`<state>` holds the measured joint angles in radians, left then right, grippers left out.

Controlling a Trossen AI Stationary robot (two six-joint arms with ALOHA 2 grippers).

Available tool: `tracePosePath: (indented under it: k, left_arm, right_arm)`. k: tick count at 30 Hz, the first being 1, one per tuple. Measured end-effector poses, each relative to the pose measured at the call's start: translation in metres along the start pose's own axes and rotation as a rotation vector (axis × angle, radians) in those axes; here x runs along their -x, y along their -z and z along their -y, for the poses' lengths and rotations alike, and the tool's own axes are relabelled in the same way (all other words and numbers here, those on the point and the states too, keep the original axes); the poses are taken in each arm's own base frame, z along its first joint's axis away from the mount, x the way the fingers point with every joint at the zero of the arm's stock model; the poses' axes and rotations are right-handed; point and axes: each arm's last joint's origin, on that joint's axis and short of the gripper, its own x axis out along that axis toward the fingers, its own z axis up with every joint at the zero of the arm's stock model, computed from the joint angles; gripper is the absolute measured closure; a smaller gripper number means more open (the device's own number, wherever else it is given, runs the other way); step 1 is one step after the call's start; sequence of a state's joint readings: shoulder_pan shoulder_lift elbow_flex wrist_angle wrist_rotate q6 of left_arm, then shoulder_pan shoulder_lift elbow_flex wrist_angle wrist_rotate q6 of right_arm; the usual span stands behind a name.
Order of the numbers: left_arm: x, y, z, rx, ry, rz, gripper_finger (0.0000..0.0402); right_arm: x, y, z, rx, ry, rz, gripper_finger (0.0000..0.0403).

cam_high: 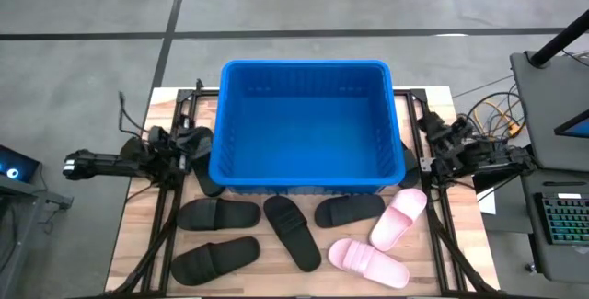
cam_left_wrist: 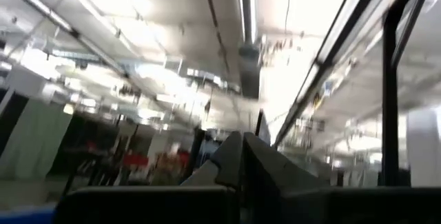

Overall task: Pick and place slides into bin
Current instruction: Put the pink slide into the blue bin

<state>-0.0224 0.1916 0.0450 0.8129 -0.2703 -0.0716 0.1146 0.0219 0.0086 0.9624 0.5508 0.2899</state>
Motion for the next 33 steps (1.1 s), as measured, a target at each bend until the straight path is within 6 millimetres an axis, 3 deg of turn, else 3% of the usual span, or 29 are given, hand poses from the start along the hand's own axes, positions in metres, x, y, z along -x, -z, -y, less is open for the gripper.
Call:
tracePosePath:
  k: [5, 9, 16, 22, 28, 33]
  left_arm:
    - [-0.009, -0.011, 0.002, 0.004, -0.034, 0.017, 0.0401]
    - [-0.017, -0.016, 0.005, -0.004, -0.032, 0.015, 0.0385]
    - [-0.031, -0.024, 0.009, 0.003, -0.026, 0.011, 0.029]
    - [-0.037, -0.044, 0.013, 0.037, -0.017, 0.126, 0.0224]
    - [-0.035, -0.052, 0.012, 0.177, -0.013, 0.196, 0.021]
    - [-0.035, -0.05, 0.01, 0.134, -0.089, 0.19, 0.021]
  right_arm:
    - [-0.008, -0.007, -0.009, 0.043, -0.032, -0.027, 0.0389]
    - [-0.028, -0.021, -0.027, 0.142, -0.054, -0.115, 0.0371]
    - [-0.074, -0.05, -0.067, 0.28, -0.057, -0.427, 0.028]
    - [-0.107, -0.083, -0.103, 0.341, -0.14, -0.635, 0.0222]
    - [-0.123, -0.096, -0.118, 0.356, -0.105, -0.803, 0.0212]
    - [-0.131, -0.097, -0.124, 0.389, -0.078, -0.883, 0.0214]
